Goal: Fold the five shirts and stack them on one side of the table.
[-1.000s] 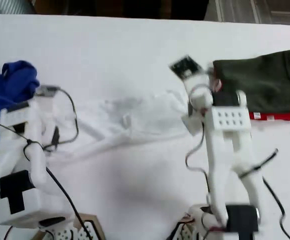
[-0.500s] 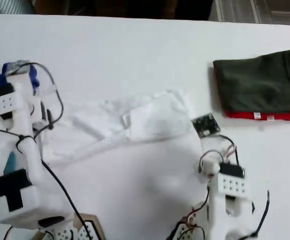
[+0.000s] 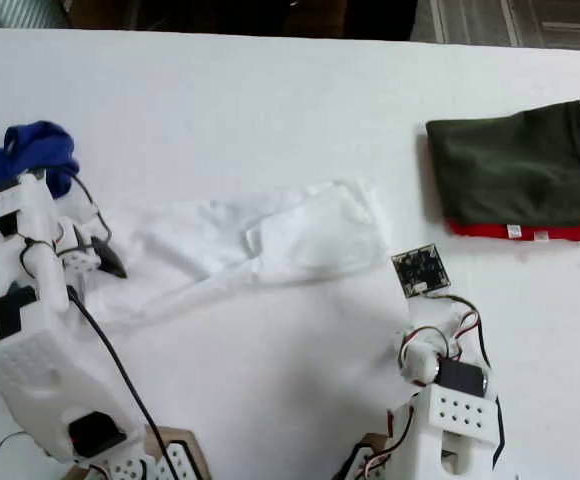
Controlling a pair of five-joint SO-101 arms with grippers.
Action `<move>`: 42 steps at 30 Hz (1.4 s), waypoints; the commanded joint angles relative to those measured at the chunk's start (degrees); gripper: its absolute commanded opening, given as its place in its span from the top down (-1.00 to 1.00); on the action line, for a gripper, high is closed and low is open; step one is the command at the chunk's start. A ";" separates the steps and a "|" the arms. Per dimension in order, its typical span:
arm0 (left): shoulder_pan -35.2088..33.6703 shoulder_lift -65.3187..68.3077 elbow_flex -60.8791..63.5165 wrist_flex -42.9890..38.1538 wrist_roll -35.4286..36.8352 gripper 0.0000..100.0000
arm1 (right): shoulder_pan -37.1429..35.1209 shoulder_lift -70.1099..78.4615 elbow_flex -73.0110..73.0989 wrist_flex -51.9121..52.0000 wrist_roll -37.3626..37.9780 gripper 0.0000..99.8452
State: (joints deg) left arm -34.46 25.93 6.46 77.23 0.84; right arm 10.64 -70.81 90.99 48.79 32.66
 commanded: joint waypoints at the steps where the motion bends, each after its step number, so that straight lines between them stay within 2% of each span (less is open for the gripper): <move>1: -0.09 3.60 -4.26 1.58 -0.09 0.37 | 0.75 -2.68 0.09 0.48 -0.26 0.96; 4: 0.44 6.42 -8.22 5.54 -0.09 0.45 | 0.92 -2.86 0.09 0.48 -0.26 0.96; 9: 4.48 11.60 -15.16 11.96 -3.34 0.93 | 0.92 -2.86 0.09 0.48 -0.26 0.96; 10: 5.19 12.66 -16.40 13.01 -3.69 0.97 | 0.92 -2.86 0.09 0.57 -0.26 0.96; 12: 5.89 14.95 -19.12 15.38 -4.13 0.91 | 0.92 -3.30 0.09 1.10 -0.26 0.96; 15: 5.54 17.23 -23.34 18.64 -4.13 0.95 | 0.92 -3.30 0.18 1.10 -0.26 0.96; 21: -1.67 17.67 -35.56 24.53 -4.66 0.95 | 1.01 -3.30 0.18 1.10 -0.26 0.96; 26: -3.08 17.58 -39.16 25.14 -11.69 0.95 | 1.01 -3.30 0.18 0.92 -0.26 0.96; 30: 2.11 15.82 -34.33 25.23 -11.96 0.95 | 1.01 -3.30 0.18 0.84 -0.26 0.96; 33: 8.88 10.55 -29.23 25.23 -11.87 0.95 | 1.01 -3.30 0.18 0.84 -0.26 0.96; 42: 30.68 -17.32 -22.46 25.05 -12.31 0.95 | 1.01 -3.30 0.18 0.84 -0.26 0.96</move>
State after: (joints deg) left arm -10.20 19.87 -16.04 101.23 -10.68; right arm 11.16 -73.01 91.43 49.67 32.66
